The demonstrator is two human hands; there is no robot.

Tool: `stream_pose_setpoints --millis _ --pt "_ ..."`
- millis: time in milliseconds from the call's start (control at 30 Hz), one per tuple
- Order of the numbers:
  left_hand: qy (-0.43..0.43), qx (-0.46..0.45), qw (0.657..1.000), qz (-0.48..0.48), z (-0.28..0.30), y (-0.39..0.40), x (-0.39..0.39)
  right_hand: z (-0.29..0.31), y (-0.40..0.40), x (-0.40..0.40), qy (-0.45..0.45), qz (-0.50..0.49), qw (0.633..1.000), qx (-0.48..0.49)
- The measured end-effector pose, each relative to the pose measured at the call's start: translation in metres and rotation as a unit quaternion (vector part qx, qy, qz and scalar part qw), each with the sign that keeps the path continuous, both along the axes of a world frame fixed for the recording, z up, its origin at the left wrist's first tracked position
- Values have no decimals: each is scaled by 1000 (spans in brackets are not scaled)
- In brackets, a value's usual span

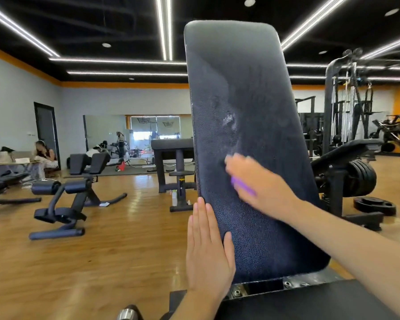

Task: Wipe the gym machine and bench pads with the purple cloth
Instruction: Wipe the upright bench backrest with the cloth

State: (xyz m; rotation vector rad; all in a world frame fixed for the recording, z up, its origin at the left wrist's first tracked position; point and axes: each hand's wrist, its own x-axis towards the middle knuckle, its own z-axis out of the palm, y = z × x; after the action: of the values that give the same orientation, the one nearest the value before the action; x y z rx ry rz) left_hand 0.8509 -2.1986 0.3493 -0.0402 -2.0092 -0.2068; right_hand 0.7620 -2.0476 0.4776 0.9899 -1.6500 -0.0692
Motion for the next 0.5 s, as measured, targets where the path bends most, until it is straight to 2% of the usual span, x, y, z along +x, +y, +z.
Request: stream_pose_setpoints --millis 33,67,100,133,200,267,333,400,433,467,500 --pt "2 -3 1000 6 -1 1 1 15 -8 -4 -62 19 989 -135" --pt "1 -8 1000 12 -2 2 2 25 -17 -8 -109 34 962 -247" --pt "-3 -15 1000 15 -4 2 4 29 -27 -5 -144 48 935 -319" --pt "-10 -23 1000 16 -6 2 6 23 -35 -1 -152 50 927 -339" --pt "-21 -39 999 15 -12 2 9 2 -39 16 -122 71 954 -264" --pt "-18 -41 999 21 -17 4 9 -28 -32 30 -81 88 987 -105" --pt "-18 -37 999 25 -20 6 9 -43 -21 34 -60 103 993 4" --pt "-13 -37 999 26 -24 8 9 -29 -12 30 -21 88 991 100" --pt "-13 -36 999 26 -25 9 9 -18 -14 24 14 60 989 136" --pt "-12 -34 999 27 -26 9 10 -5 -19 16 48 28 990 128" --pt "-10 -30 999 29 -26 8 9 9 -27 7 38 4 998 59"
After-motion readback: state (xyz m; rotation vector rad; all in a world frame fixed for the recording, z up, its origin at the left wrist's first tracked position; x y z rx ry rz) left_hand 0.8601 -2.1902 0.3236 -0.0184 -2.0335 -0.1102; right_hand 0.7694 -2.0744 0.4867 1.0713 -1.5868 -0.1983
